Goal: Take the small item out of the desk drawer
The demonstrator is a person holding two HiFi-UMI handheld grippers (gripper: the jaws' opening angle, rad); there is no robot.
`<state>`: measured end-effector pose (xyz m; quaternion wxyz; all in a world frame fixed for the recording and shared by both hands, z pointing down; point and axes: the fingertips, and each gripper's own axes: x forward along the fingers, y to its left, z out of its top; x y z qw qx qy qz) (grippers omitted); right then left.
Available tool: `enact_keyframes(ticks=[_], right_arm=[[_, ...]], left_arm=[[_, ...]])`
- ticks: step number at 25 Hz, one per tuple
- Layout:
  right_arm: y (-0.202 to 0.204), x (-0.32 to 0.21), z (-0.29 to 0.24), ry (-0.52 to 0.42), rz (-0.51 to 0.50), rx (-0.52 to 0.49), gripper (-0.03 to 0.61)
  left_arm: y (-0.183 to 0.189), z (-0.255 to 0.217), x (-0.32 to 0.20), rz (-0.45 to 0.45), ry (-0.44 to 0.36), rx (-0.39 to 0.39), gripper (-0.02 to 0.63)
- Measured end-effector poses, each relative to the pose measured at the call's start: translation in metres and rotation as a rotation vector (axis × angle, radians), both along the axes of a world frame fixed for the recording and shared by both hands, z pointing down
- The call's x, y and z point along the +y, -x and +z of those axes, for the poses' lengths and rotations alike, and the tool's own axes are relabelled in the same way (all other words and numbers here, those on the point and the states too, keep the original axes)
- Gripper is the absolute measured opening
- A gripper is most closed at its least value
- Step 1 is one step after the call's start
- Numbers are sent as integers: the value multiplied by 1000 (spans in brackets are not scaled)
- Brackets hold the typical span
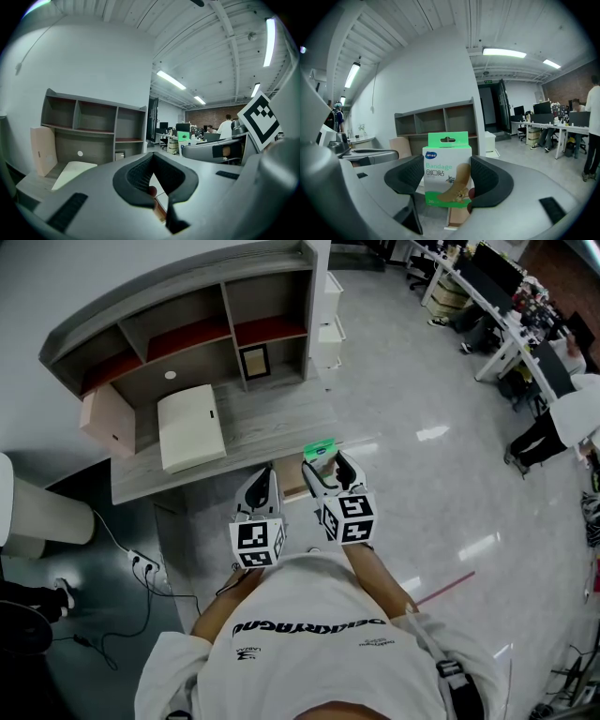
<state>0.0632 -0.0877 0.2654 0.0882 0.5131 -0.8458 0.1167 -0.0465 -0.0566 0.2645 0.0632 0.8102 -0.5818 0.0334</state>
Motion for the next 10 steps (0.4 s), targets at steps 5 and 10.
enact_keyframes(ticks=[5, 10], right_arm=[[-1, -1, -1, -6, -6, 0, 324], [-2, -3, 0, -12, -3, 1, 324]], left_arm=[[-3, 0, -1, -2, -1, -1, 15], [-4, 2, -3, 3, -4, -6, 15]])
